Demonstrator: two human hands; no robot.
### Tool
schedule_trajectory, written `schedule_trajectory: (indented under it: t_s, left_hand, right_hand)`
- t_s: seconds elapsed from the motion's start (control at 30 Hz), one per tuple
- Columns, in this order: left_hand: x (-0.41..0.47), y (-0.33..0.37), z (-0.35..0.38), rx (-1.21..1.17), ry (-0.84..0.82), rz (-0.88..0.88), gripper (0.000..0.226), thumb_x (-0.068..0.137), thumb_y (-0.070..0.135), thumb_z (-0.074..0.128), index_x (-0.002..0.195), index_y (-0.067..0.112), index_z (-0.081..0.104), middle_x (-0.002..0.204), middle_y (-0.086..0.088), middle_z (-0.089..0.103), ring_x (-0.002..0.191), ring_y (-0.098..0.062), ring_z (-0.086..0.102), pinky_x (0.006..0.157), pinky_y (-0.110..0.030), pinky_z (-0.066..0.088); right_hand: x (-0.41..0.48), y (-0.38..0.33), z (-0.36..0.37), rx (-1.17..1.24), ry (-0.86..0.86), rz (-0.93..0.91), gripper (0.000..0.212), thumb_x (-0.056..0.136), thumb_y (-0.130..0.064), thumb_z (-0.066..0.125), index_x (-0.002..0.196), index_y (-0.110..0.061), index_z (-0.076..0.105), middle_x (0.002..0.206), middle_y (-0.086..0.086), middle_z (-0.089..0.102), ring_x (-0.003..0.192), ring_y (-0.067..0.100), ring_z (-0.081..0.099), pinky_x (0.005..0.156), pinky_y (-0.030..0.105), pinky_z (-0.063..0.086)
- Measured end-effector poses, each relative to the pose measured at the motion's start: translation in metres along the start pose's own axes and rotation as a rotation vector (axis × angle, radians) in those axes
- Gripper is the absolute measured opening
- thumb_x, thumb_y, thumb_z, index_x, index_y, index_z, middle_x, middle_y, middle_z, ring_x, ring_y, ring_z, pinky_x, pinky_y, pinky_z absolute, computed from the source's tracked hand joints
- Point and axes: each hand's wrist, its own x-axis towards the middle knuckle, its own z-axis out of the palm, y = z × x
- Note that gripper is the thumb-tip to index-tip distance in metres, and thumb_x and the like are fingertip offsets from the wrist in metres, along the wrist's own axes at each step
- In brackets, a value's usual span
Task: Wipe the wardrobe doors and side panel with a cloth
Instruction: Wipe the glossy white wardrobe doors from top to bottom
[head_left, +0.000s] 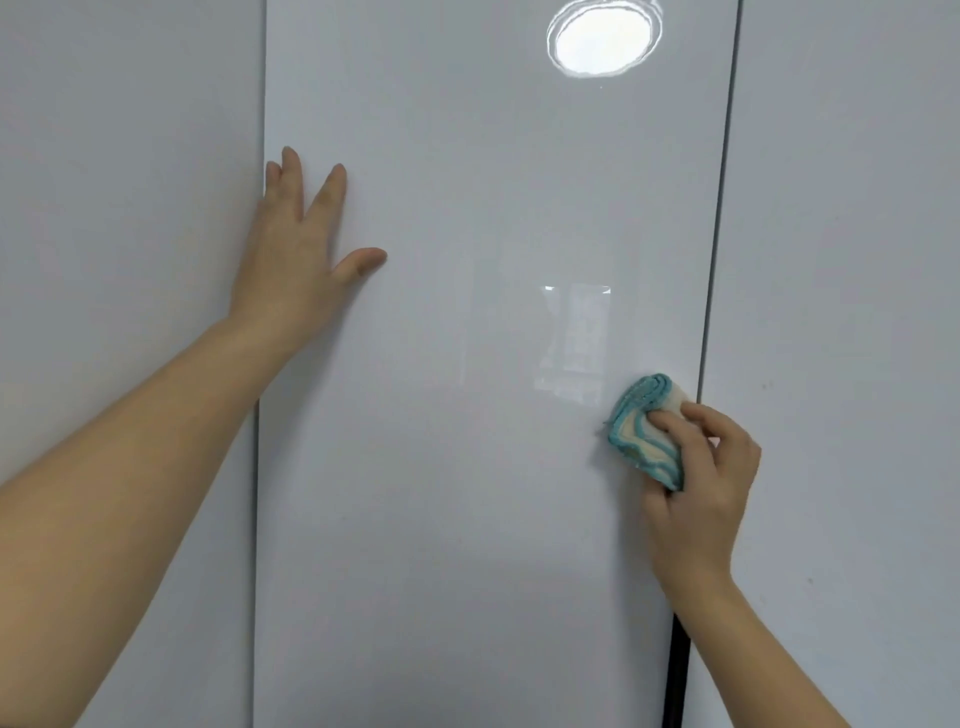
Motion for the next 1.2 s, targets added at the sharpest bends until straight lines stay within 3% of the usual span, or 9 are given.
schedule_trajectory:
  t_s: [0.07,0.23,0.33,0.43,0.53,0.77,0.97,1.2]
  left_hand:
    - [0.001,-0.002,0.001,0.004,0.011,-0.001,0.076,0.091,0.05,0.053,0.153,0.023,0.017,0.161,-0.01,-0.006,0.148,-0.025,-0.006,0.12,-0.04,0.01]
    - [0.003,-0.001,-0.001,-0.024,0.019,-0.041,0.086,0.088,0.053,0.057,0.154,0.023,0.011,0.162,-0.005,-0.008,0.149,-0.019,-0.005,0.119,-0.036,0.013]
    - [0.004,0.002,-0.003,-0.081,0.036,-0.105,0.099,0.084,0.052,0.063,0.154,0.018,0.003,0.161,-0.008,-0.012,0.148,-0.02,-0.007,0.118,-0.031,0.009]
    - [0.005,0.002,-0.003,-0.068,0.005,-0.132,0.1,0.084,0.053,0.062,0.154,0.013,0.003,0.161,-0.007,-0.011,0.148,-0.02,-0.009,0.119,-0.03,0.006]
    - [0.007,0.002,-0.004,-0.061,-0.021,-0.129,0.099,0.085,0.053,0.062,0.154,0.012,0.004,0.161,-0.007,-0.012,0.148,-0.02,-0.01,0.117,-0.029,0.005]
    - [0.008,0.0,-0.01,-0.091,-0.055,-0.123,0.099,0.084,0.048,0.066,0.154,0.012,0.005,0.161,-0.007,-0.011,0.148,-0.019,-0.008,0.116,-0.025,0.004]
    - [0.006,0.0,-0.008,-0.106,-0.039,-0.117,0.097,0.085,0.048,0.065,0.154,0.013,0.005,0.161,-0.005,-0.011,0.148,-0.018,-0.009,0.115,-0.023,0.004]
    - [0.004,0.0,-0.008,-0.098,-0.043,-0.113,0.095,0.087,0.048,0.063,0.154,0.013,0.004,0.161,-0.006,-0.012,0.148,-0.018,-0.01,0.117,-0.026,0.004]
  right_hand:
    - [-0.014,-0.008,0.008,0.017,0.004,0.021,0.05,0.071,0.006,0.05,0.117,-0.007,0.064,0.124,0.009,0.043,0.113,0.028,0.04,0.095,0.03,0.038]
    - [-0.037,-0.043,0.038,0.076,-0.05,0.002,0.045,0.077,-0.006,0.045,0.118,-0.007,0.064,0.126,0.01,0.04,0.117,0.027,0.039,0.094,0.047,0.043]
    - [-0.042,-0.075,0.061,0.102,-0.101,-0.069,0.046,0.071,0.004,0.057,0.115,-0.006,0.066,0.125,0.009,0.042,0.114,0.027,0.041,0.095,0.043,0.042]
    - [-0.044,-0.105,0.086,0.132,-0.146,-0.159,0.04,0.075,-0.001,0.056,0.112,-0.007,0.069,0.125,0.008,0.044,0.11,0.029,0.045,0.095,0.034,0.036]
    - [-0.043,-0.129,0.108,0.147,-0.173,-0.219,0.036,0.078,-0.008,0.054,0.111,-0.007,0.069,0.124,0.008,0.047,0.108,0.03,0.047,0.092,0.035,0.038]
    - [-0.048,-0.175,0.146,0.133,-0.221,-0.397,0.034,0.073,-0.001,0.07,0.107,-0.009,0.068,0.122,0.007,0.048,0.103,0.029,0.048,0.08,0.035,0.037]
    - [-0.058,-0.194,0.158,0.132,-0.304,-0.487,0.023,0.076,-0.002,0.067,0.098,-0.01,0.068,0.113,0.008,0.061,0.098,0.026,0.05,0.073,0.034,0.039]
    - [-0.079,-0.168,0.146,0.144,-0.414,-0.751,0.014,0.083,-0.005,0.062,0.093,-0.012,0.069,0.103,0.004,0.065,0.093,0.024,0.056,0.072,0.034,0.042]
